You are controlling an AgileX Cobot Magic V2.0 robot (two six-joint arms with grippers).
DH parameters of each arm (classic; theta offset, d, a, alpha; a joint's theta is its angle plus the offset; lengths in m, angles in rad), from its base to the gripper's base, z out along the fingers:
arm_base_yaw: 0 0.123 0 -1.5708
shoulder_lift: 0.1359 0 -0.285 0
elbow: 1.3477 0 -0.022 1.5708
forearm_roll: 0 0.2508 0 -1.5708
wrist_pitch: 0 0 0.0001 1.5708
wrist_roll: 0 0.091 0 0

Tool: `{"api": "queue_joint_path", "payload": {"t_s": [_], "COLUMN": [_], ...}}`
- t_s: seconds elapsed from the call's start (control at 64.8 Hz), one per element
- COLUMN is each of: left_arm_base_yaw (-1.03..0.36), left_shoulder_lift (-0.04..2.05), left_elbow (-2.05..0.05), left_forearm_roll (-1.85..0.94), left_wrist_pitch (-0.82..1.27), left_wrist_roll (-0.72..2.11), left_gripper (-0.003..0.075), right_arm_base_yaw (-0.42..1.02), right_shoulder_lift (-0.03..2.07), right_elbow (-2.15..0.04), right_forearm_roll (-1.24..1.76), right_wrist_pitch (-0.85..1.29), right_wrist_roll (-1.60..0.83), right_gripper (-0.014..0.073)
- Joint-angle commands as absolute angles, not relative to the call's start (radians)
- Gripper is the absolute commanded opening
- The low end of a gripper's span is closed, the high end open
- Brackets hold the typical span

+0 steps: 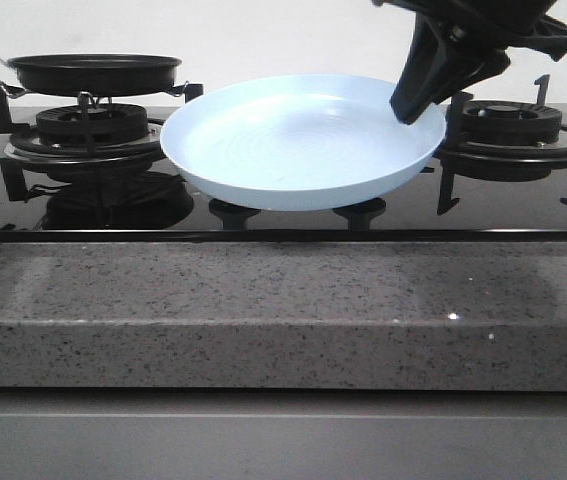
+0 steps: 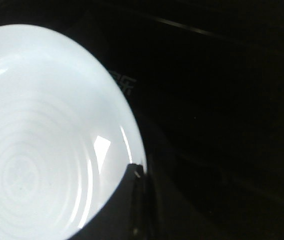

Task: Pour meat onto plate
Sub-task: 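Grasp the green pan handle with the left gripper, then lift the black pan with the left gripper toward the held plate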

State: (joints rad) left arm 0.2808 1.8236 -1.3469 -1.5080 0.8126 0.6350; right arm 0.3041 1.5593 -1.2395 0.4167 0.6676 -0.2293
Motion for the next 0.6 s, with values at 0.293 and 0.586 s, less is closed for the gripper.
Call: {"api": "queue_joint_path", "payload": {"t_s": [0.293,0.586], "left_arm_base_yaw": [0.295,0.294], "left_shoulder_lift": [1.754,1.602], "left_elbow": [-1.38,-1.351], "left_forearm_roll": [-1.634,-1.625], "left_wrist_pitch": [0.945,0.937], "left_wrist_roll": [0.652,0.687], "left_gripper": [-0.002,-0.002], "right_arm_base_yaw": [0.301,0.301], "right_shoulder_lift": [1.517,1.517], "right_elbow": [-1.262,-1.262], "right_forearm_roll": [0.447,0.447], "right_wrist_pitch": [0.622,0.622], "right_wrist_roll": [-0.236,-0.236], "right_gripper": [-0.012,-0.012]}}
